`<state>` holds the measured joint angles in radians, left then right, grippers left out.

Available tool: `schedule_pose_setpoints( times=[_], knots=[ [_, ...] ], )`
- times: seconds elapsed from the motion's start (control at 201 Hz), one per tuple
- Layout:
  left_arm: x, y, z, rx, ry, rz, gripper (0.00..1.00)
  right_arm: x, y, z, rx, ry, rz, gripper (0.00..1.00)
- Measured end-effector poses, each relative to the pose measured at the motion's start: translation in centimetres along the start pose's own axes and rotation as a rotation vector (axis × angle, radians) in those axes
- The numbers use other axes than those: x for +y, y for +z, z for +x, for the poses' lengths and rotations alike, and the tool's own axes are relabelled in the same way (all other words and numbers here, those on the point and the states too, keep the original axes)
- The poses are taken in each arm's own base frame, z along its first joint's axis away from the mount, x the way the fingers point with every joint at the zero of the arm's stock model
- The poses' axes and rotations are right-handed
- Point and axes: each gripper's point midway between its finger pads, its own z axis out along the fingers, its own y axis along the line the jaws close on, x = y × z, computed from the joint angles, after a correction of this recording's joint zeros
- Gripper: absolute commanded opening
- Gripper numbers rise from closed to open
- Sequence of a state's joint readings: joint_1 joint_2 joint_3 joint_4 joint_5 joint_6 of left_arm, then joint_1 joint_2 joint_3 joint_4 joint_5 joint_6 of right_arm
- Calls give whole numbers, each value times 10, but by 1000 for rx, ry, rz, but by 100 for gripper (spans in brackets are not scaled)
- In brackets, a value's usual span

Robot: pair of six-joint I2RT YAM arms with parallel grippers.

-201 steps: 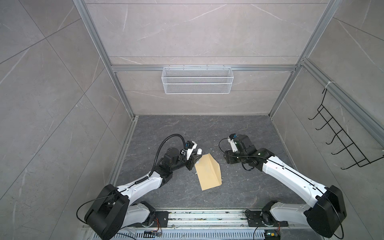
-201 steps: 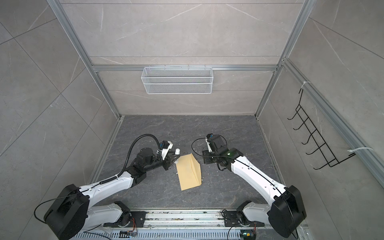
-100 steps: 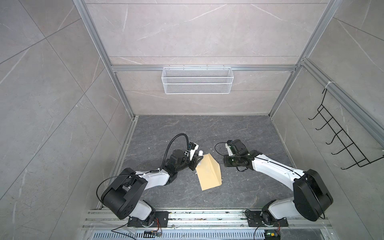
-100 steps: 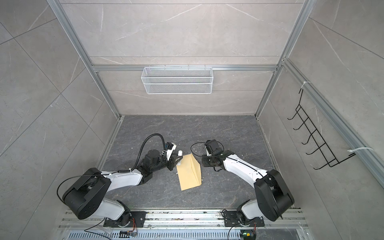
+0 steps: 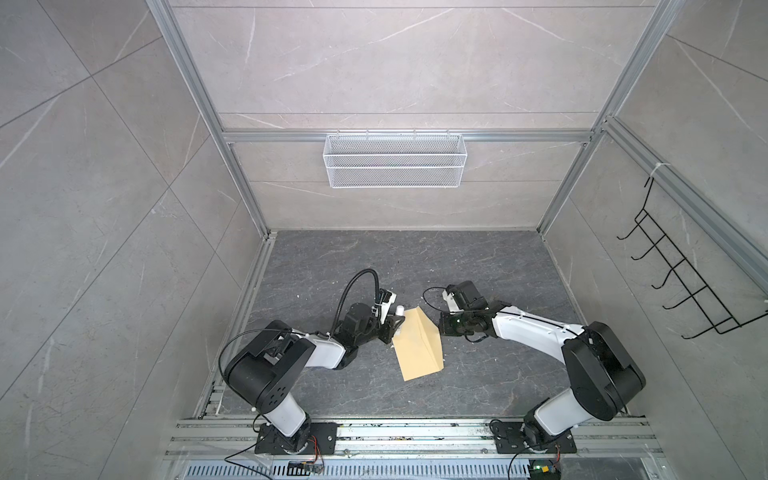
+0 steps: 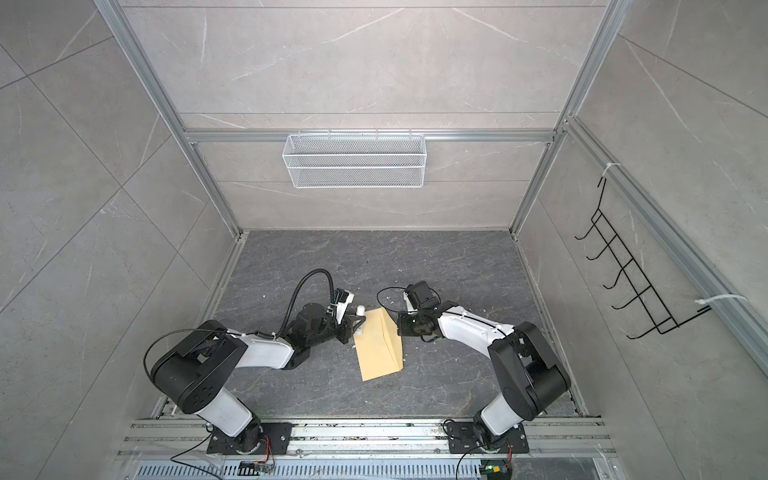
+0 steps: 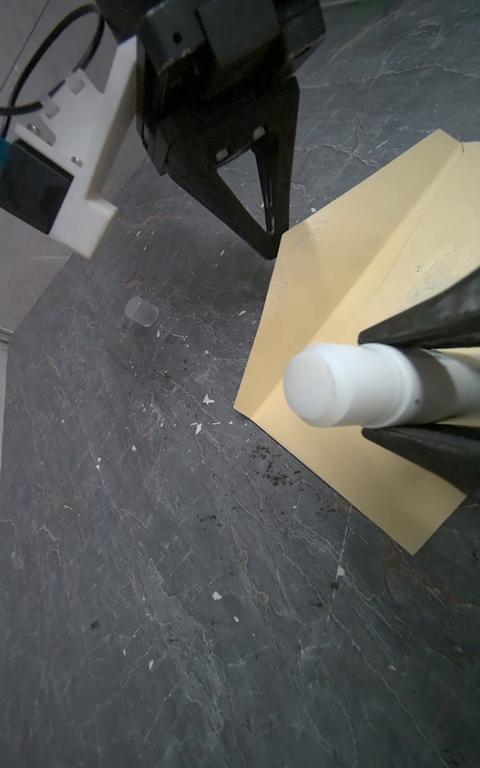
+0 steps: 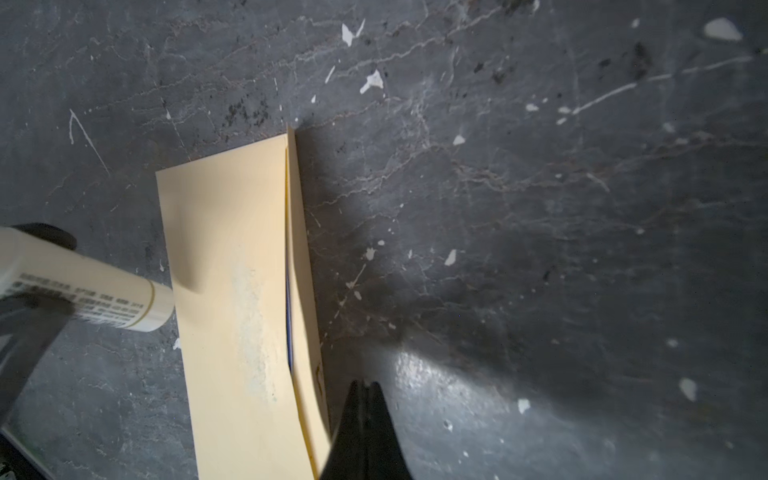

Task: Place the letter into the envelope and seal it

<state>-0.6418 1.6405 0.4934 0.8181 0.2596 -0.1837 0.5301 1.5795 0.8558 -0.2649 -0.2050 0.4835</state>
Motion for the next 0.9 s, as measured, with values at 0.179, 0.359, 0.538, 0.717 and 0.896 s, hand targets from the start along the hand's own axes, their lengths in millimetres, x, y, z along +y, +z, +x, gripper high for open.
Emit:
schedule_pose_setpoints(
  times=[0.179, 0.359, 0.538, 0.717, 0.896],
  knots=[
    [4, 5, 9, 14, -24, -4, 0, 9, 4, 2, 16, 21, -55, 2],
    [5, 8, 10, 8, -34, -4, 0, 15, 7, 4, 34, 37, -99, 2],
    [6, 8, 10, 1, -42, -8, 0, 22, 13, 5, 45, 56, -143, 2],
    [7, 9, 10, -7, -47, -12, 0, 28, 21, 7, 62, 69, -172, 1],
    [8, 10, 9, -10, -47, -15, 0, 36, 28, 13, 82, 67, -190, 0]
  ],
)
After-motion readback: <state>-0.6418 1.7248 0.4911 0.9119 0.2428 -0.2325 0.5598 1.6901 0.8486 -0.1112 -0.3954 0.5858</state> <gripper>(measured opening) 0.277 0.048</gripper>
